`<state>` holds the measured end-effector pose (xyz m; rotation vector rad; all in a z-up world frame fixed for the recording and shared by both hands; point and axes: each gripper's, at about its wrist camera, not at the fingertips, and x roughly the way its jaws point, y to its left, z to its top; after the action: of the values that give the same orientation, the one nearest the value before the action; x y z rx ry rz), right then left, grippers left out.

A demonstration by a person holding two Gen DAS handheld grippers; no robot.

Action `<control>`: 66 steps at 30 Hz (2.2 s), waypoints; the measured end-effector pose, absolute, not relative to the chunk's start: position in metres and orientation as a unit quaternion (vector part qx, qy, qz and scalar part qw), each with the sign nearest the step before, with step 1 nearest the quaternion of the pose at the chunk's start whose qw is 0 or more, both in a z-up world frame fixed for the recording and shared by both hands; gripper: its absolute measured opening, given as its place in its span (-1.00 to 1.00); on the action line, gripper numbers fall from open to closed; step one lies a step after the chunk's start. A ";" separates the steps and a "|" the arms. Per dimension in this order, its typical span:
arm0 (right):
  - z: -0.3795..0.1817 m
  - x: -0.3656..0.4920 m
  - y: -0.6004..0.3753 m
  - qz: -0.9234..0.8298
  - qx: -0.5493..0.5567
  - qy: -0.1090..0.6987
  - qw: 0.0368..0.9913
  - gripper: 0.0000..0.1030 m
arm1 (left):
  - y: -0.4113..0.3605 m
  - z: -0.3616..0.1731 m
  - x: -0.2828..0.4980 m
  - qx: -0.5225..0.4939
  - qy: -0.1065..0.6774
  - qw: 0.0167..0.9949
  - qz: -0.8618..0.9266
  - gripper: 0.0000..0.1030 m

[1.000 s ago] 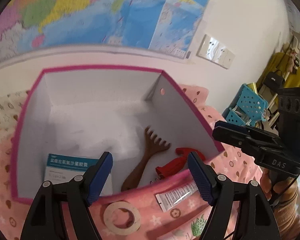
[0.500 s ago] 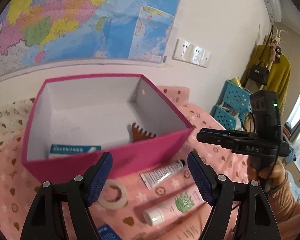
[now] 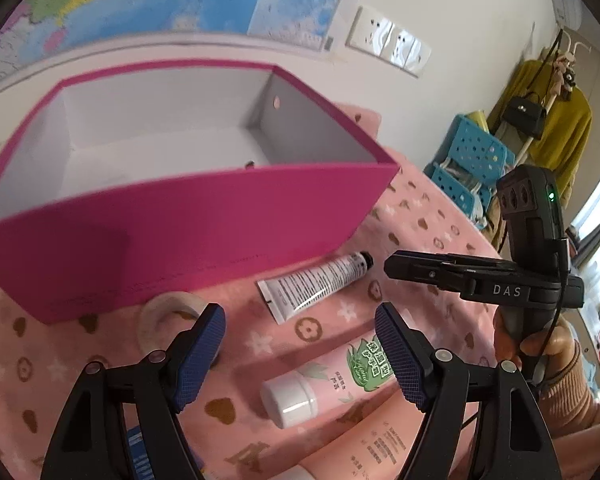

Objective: Organize rigid objects
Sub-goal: 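Move the right gripper toward the white tube with black cap, then close the right gripper on the white tube's cap end and lift, then carry the white tube into the magenta box and open the right gripper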

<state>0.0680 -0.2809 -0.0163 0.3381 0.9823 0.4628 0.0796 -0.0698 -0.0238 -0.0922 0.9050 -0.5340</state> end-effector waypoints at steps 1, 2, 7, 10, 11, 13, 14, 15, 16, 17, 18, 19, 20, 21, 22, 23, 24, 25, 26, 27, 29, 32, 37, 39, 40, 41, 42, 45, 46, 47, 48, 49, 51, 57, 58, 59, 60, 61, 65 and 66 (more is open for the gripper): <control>-0.018 0.068 -0.280 0.218 0.161 0.468 0.841 -0.22 | -0.072 -0.026 0.080 -0.042 0.435 0.862 -0.256 0.49; -0.019 0.069 -0.279 0.218 0.161 0.468 0.841 -0.22 | -0.075 -0.029 0.082 -0.041 0.441 0.859 -0.258 0.46; -0.023 0.073 -0.277 0.220 0.160 0.470 0.840 -0.22 | -0.084 -0.041 0.091 -0.039 0.462 0.847 -0.260 0.33; -0.026 0.077 -0.278 0.217 0.162 0.471 0.839 -0.22 | -0.085 -0.046 0.096 -0.043 0.470 0.842 -0.261 0.22; -0.027 0.079 -0.278 0.217 0.164 0.471 0.839 -0.22 | -0.086 -0.047 0.097 -0.042 0.471 0.841 -0.262 0.20; -0.029 0.081 -0.278 0.217 0.167 0.472 0.838 -0.22 | -0.087 -0.048 0.099 -0.039 0.474 0.840 -0.262 0.16; -0.031 0.082 -0.278 0.217 0.168 0.472 0.838 -0.22 | -0.088 -0.049 0.100 -0.036 0.476 0.839 -0.260 0.13; -0.032 0.083 -0.278 0.218 0.169 0.473 0.837 -0.22 | -0.089 -0.050 0.101 -0.034 0.477 0.839 -0.260 0.12; -0.033 0.084 -0.278 0.219 0.170 0.473 0.836 -0.22 | -0.091 -0.051 0.102 -0.033 0.479 0.837 -0.261 0.10; -0.034 0.085 -0.277 0.220 0.169 0.474 0.836 -0.22 | -0.092 -0.052 0.104 -0.032 0.481 0.837 -0.261 0.08; -0.035 0.085 -0.276 0.221 0.170 0.475 0.835 -0.22 | -0.093 -0.053 0.105 -0.029 0.482 0.836 -0.261 0.07; -0.036 0.085 -0.275 0.222 0.170 0.476 0.834 -0.22 | -0.095 -0.054 0.106 -0.027 0.483 0.835 -0.261 0.06; -0.037 0.085 -0.274 0.224 0.170 0.477 0.833 -0.22 | -0.097 -0.055 0.107 -0.024 0.485 0.834 -0.263 0.05; -0.038 0.085 -0.272 0.228 0.170 0.477 0.832 -0.22 | -0.098 -0.055 0.108 -0.023 0.487 0.832 -0.264 0.05; -0.038 0.085 -0.271 0.229 0.170 0.477 0.831 -0.22 | -0.101 -0.056 0.110 -0.021 0.489 0.830 -0.267 0.05; -0.038 0.085 -0.270 0.233 0.170 0.477 0.830 -0.22 | -0.103 -0.058 0.111 -0.019 0.493 0.827 -0.271 0.05; -0.038 0.085 -0.269 0.235 0.169 0.476 0.830 -0.22 | -0.103 -0.059 0.113 -0.020 0.493 0.827 -0.271 0.04; -0.037 0.084 -0.268 0.237 0.169 0.475 0.831 -0.22 | -0.103 -0.059 0.114 -0.022 0.494 0.826 -0.272 0.04; -0.037 0.084 -0.268 0.238 0.170 0.475 0.830 -0.22 | -0.102 -0.059 0.116 -0.028 0.495 0.824 -0.274 0.04; -0.037 0.084 -0.267 0.238 0.171 0.474 0.830 -0.21 | -0.102 -0.060 0.117 -0.031 0.496 0.823 -0.277 0.04; -0.035 0.083 -0.268 0.240 0.173 0.471 0.831 -0.21 | -0.098 -0.060 0.119 -0.038 0.497 0.821 -0.277 0.04; -0.027 0.081 -0.268 0.250 0.181 0.456 0.835 -0.21 | -0.097 -0.060 0.119 -0.043 0.498 0.820 -0.278 0.04; -0.015 0.081 -0.259 0.256 0.173 0.434 0.846 -0.19 | -0.096 -0.060 0.118 -0.042 0.495 0.822 -0.278 0.05; -0.018 0.084 -0.253 0.267 0.182 0.436 0.840 -0.19 | -0.095 -0.061 0.118 -0.045 0.495 0.822 -0.279 0.05; -0.019 0.084 -0.250 0.267 0.180 0.438 0.839 -0.19 | -0.094 -0.061 0.118 -0.044 0.495 0.822 -0.278 0.05; -0.021 0.085 -0.246 0.266 0.176 0.440 0.840 -0.19 | -0.094 -0.061 0.118 -0.044 0.495 0.822 -0.278 0.05; -0.023 0.086 -0.241 0.268 0.175 0.441 0.838 -0.19 | -0.093 -0.061 0.117 -0.044 0.495 0.822 -0.277 0.05; -0.023 0.088 -0.237 0.269 0.180 0.437 0.840 -0.19 | -0.091 -0.062 0.117 -0.047 0.497 0.821 -0.276 0.05; -0.022 0.089 -0.236 0.268 0.180 0.435 0.841 -0.19 | -0.090 -0.062 0.116 -0.049 0.497 0.821 -0.277 0.05; -0.020 0.089 -0.234 0.268 0.183 0.432 0.842 -0.21 | -0.089 -0.062 0.116 -0.050 0.497 0.821 -0.277 0.05; -0.019 0.090 -0.234 0.266 0.184 0.430 0.843 -0.37 | -0.089 -0.062 0.116 -0.051 0.498 0.821 -0.276 0.05; -0.018 0.090 -0.235 0.262 0.183 0.429 0.845 -0.46 | -0.090 -0.062 0.117 -0.052 0.498 0.820 -0.276 0.05; -0.017 0.089 -0.237 0.261 0.186 0.426 0.846 -0.47 | -0.090 -0.061 0.115 -0.052 0.498 0.821 -0.275 0.05; -0.003 0.080 -0.244 0.268 0.187 0.412 0.850 -0.52 | -0.088 -0.056 0.109 -0.053 0.495 0.821 -0.279 0.08; 0.000 0.079 -0.245 0.271 0.188 0.409 0.851 -0.52 | -0.088 -0.054 0.107 -0.057 0.493 0.821 -0.282 0.08; 0.004 0.077 -0.246 0.273 0.188 0.404 0.853 -0.52 | -0.087 -0.051 0.105 -0.060 0.490 0.821 -0.286 0.08; 0.009 0.074 -0.247 0.276 0.187 0.400 0.854 -0.52 | -0.087 -0.048 0.102 -0.060 0.488 0.822 -0.288 0.08; 0.014 0.073 -0.248 0.279 0.187 0.396 0.855 -0.52 | -0.087 -0.046 0.101 -0.060 0.485 0.823 -0.291 0.08; 0.034 0.066 -0.249 0.296 0.189 0.377 0.857 -0.52 | -0.090 -0.032 0.093 -0.065 0.475 0.818 -0.318 0.10; 0.039 0.065 -0.248 0.301 0.191 0.373 0.857 -0.52 | -0.091 -0.030 0.092 -0.064 0.473 0.818 -0.321 0.11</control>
<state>0.0649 -0.2485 0.0388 0.4014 0.7837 0.6319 0.0919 -0.0914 -0.0299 -0.1366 1.0068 -0.6846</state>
